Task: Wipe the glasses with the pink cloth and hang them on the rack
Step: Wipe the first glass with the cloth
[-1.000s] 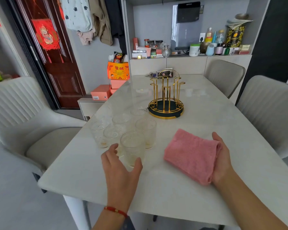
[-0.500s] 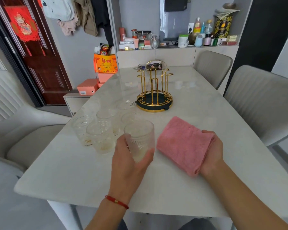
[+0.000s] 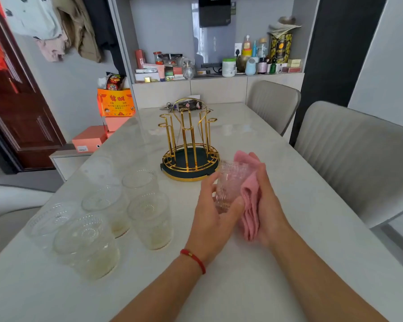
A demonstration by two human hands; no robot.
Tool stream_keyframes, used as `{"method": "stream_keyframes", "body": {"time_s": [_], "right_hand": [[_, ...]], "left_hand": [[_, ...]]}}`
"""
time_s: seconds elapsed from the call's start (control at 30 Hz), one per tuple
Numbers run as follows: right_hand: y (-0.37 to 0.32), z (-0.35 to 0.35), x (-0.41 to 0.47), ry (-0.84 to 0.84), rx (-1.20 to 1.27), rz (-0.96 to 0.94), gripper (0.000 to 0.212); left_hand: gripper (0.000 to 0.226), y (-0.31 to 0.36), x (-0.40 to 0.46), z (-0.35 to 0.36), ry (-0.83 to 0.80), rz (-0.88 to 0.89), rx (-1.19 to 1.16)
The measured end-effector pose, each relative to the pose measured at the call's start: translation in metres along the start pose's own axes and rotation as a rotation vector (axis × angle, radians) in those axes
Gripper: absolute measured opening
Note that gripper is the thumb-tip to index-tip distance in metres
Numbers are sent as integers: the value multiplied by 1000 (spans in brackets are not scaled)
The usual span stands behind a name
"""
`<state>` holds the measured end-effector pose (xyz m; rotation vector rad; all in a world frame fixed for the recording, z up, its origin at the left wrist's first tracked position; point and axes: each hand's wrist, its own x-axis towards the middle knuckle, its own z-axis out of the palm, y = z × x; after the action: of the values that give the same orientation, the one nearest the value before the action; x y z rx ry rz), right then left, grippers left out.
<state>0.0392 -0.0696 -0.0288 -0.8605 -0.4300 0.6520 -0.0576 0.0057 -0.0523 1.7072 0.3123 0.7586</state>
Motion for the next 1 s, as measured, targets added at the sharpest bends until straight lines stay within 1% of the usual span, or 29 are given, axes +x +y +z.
{"method": "stream_keyframes", "body": {"time_s": [0.07,0.1,0.17,0.27,0.33,0.4,0.5,0.53,0.6,0.63,0.67,0.7,0.73,0.8,0.87,0.9,0.97,1.0], "right_hand": [[10,3,3,64,-98,-96,55],[14,3,5,90,-159,-134,55],[19,6,3,151,-202,-149,49],[27,5,0,227,-178,-153,51],[25,7,-1,282,-58,-70,52],[23,7,0,329,78,78,59],[20,3,0,354,138,205,61],[20,1,0,357,138,233,67],[21,-1,2,378,122,285,74],[21,0,1,387,109,294,72],[21,1,2,392,94,281,68],[22,3,2,394,72,246,63],[23,3,3,402,47,187,57],[25,5,1,426,5,76,50],[25,7,-5,418,27,53,53],[26,6,-7,402,54,79,55],[27,4,-9,390,92,148,62],[26,3,-9,398,114,190,65]], "left_hand": [[76,-13,-3,2,-10,-19,-45],[78,-17,-2,2,-7,-34,-69],[73,-19,-3,0,2,-55,-101],[71,-20,-2,-5,13,-51,-143],[69,-16,-2,-7,6,-52,-150],[65,-11,-1,-7,-8,-68,-167],[55,-6,2,-10,-95,-95,-252],[52,-7,4,-11,-118,-141,-308],[50,-10,7,-8,-85,-320,-445],[51,-11,8,-6,-52,-393,-447],[54,-14,8,-4,-29,-430,-387],[61,-17,8,-2,-35,-419,-279],[62,-20,7,-1,-51,-373,-157],[48,-16,-1,1,-58,-239,30],[39,-9,-6,0,-51,-153,28],[34,-5,-6,1,-48,-159,-14],[23,-2,-4,-2,-62,-244,-101],[23,-3,-3,-5,-86,-305,-133]]}}
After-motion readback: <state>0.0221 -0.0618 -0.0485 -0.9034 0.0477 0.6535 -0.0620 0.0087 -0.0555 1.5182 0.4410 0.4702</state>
